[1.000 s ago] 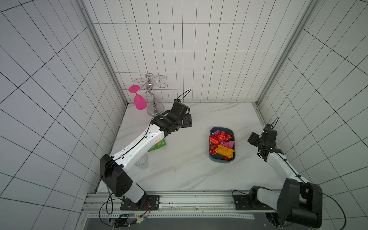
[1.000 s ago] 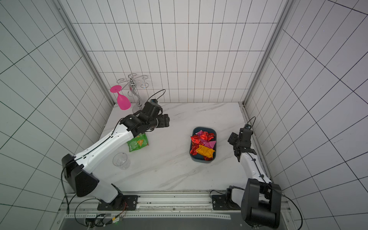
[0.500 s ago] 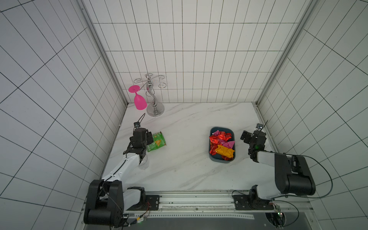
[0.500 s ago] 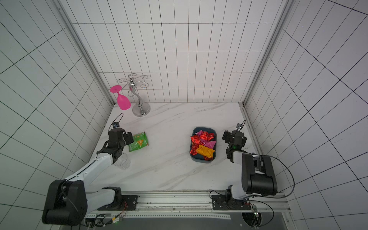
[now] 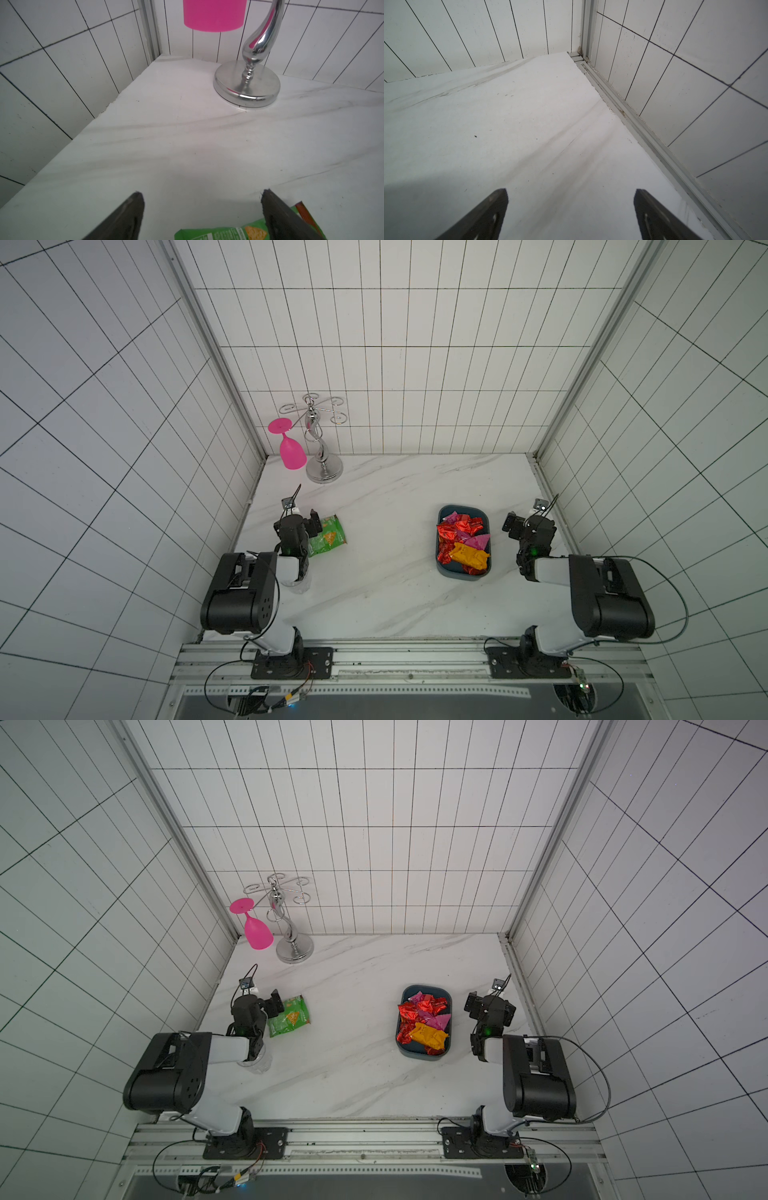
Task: Put the tea bags into the storage box
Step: Reset both arms
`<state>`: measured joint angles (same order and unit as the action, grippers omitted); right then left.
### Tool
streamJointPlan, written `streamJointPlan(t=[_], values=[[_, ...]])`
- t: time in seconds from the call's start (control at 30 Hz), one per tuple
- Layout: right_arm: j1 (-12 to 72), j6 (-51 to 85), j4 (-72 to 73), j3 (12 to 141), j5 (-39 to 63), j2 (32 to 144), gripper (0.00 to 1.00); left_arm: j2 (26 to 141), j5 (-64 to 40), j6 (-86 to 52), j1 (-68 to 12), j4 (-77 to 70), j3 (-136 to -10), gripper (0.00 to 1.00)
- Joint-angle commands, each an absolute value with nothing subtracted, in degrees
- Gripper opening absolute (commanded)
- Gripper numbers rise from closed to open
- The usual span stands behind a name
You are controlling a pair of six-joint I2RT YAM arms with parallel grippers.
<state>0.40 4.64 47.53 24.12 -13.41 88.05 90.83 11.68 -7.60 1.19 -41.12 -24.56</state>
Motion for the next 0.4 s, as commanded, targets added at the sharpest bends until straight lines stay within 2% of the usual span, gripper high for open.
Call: streamJointPlan(t=[0.0, 0.1, 0.17, 0.23, 0.37], values=[[0.95, 4.05, 49.0, 23.2, -14.76, 87.93, 0.99, 88.85, 9.82, -7.5, 1.26, -42.28, -25.98, 0.98], [1.16, 3.52, 48.66, 23.42, -14.27, 88.07, 0.99, 90.1, 9.69, -6.88, 1.31, -47.55, -24.5, 0.98], [1.31, 2.58, 48.1, 24.25, -11.77, 88.81, 0.99, 89.02, 9.42, -6.84, 1.31, -42.82, -25.82, 0.98], [-0.07, 3.18, 46.23, 24.87, -8.78, 88.49, 0.99, 89.45, 9.33, -6.53, 1.17, -44.4, -25.72, 0.98], [-0.09, 2.99, 47.69, 23.92, -8.7, 88.07, 0.99, 89.26, 9.54, -6.65, 1.08, -43.18, -26.07, 0.98]])
